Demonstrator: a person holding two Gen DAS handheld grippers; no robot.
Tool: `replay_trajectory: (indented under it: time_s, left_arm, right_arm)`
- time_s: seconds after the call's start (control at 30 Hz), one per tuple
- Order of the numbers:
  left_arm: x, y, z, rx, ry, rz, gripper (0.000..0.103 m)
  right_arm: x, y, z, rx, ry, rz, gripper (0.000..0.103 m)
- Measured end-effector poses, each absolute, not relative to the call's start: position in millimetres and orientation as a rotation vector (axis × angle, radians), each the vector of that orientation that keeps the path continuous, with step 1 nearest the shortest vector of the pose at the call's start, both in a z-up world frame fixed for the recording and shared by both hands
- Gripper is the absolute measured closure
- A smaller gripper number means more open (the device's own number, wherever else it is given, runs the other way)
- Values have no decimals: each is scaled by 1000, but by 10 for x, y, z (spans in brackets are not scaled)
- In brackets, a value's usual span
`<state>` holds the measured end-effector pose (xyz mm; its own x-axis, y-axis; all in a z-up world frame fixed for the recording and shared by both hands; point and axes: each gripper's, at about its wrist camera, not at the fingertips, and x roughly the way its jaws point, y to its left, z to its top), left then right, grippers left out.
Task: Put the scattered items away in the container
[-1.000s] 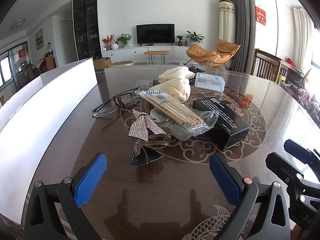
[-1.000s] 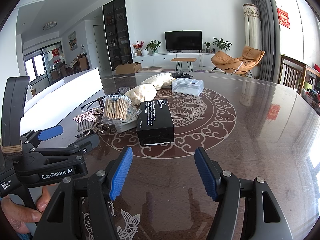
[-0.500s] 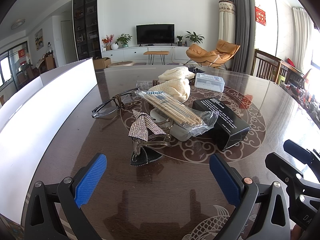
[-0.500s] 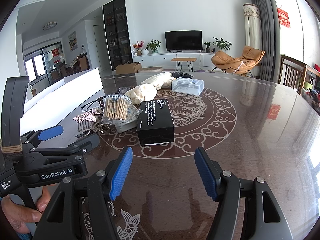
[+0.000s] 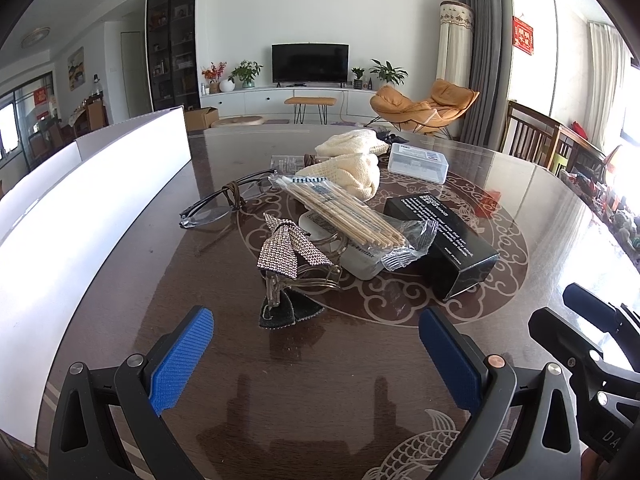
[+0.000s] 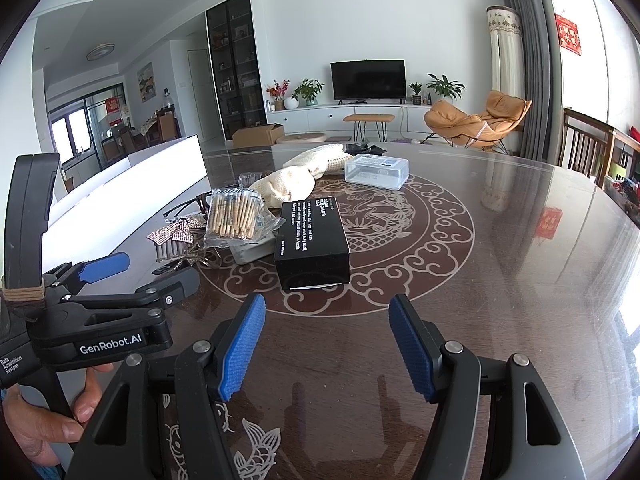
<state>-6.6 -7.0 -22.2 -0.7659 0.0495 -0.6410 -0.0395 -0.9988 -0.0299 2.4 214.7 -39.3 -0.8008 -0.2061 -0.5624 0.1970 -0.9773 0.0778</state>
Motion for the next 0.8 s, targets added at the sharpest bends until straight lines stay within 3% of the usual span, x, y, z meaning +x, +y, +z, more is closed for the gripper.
replay_trajectory:
  time_s: [0.8]
  left_arm:
    - [-849, -116, -559, -1443, 51, 2728, 0]
  right_arm:
    - [3, 2192, -399, 885, -57, -2769, 37]
